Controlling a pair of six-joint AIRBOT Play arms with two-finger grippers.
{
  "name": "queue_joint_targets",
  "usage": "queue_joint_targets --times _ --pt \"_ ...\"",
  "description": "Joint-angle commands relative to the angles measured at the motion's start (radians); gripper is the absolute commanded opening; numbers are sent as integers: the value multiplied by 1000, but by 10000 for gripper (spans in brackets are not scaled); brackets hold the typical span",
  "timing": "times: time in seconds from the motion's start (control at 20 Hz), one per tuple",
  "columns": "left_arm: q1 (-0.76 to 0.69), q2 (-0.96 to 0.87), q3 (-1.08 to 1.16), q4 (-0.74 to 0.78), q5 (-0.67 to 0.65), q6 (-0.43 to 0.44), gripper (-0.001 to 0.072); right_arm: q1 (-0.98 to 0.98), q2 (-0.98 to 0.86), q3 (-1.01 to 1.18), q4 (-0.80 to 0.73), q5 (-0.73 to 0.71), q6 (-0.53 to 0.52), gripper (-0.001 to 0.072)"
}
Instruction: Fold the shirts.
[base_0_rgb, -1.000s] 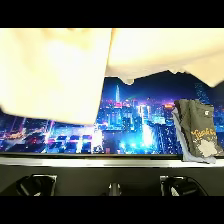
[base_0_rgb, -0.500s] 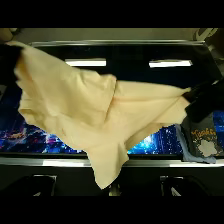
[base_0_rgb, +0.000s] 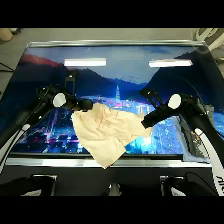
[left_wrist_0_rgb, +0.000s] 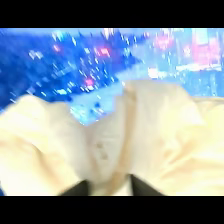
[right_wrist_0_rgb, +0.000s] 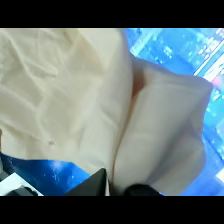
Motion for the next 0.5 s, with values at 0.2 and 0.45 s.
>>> queue_joint_targets --times 0.2,0.45 --pt "232 -10 76 -330 -266 306 611 -4 -45 193 -261 142 -48 568" --pt "394 170 -102 -232 -375 322 594 -206 -41 220 -241 228 -38 529"
